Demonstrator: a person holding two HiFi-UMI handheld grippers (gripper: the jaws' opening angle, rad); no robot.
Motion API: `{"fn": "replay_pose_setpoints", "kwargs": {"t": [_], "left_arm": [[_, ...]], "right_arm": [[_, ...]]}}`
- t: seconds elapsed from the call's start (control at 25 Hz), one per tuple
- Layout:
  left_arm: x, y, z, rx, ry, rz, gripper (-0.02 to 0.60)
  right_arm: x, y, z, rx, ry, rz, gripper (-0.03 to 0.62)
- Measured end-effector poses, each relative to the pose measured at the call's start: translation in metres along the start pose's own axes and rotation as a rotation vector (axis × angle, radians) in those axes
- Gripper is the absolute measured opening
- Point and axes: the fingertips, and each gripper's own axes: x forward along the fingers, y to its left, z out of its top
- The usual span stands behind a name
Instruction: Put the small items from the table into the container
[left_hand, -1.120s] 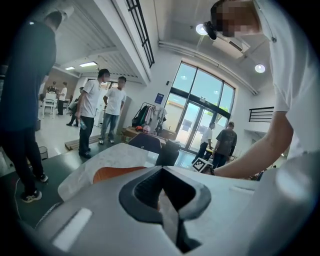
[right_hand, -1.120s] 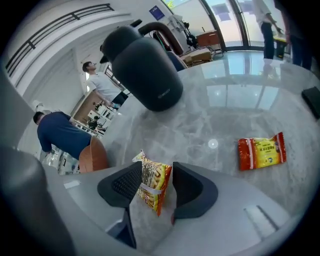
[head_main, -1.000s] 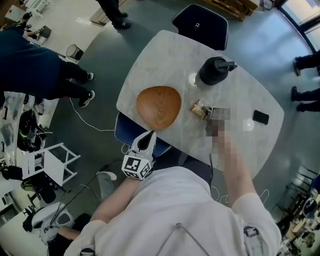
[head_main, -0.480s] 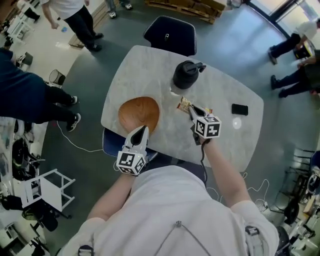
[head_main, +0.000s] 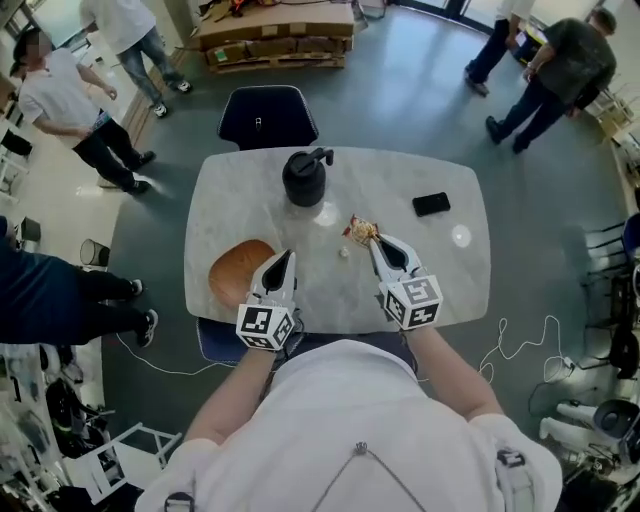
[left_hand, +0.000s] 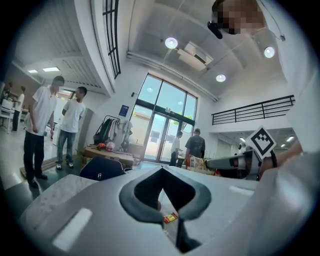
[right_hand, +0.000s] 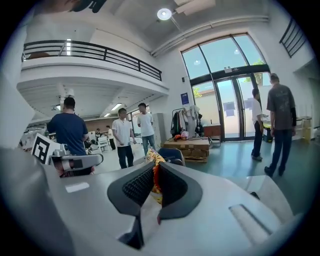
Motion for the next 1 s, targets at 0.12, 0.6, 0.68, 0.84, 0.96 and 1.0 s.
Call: {"fn": "replay_pose_setpoints", "kwargs": {"t": [0.12,0.6,0.68,0.84,0.96,1.0], "left_arm": [[0.012,-0.013,0.006,0.021,0.013,-0.033,0.003],[0.026,-0.037,0.010,0.082,0.026,-0.053,0.002],[0.020,-0.032,0.008,0.076,0.024,-0.031,0.002],[0.006,-0.013,0.005,0.051,0.019,0.052,0.002],[-0.013,0.009,0.000,0.029,0.019,0.139,0.002],[-0.021,0.019,-0.002,0.023,0.020,0.171,0.002]], "right_arm": [[-0.013,-0.008,0.003,-0.006,-0.009,-0.015,0.051],[-0.037,-0.015,0.012,-0.076,-0.038,-0.015,0.049],[-0.034,-0.009,0.012,-0.094,-0.027,0.008,0.049],[-0.016,0.009,0.013,-0.150,0.017,0.098,0.051],[0.006,0.032,0.009,-0.218,0.071,0.202,0.051],[0.017,0.042,0.006,-0.244,0.092,0.240,0.051]]}}
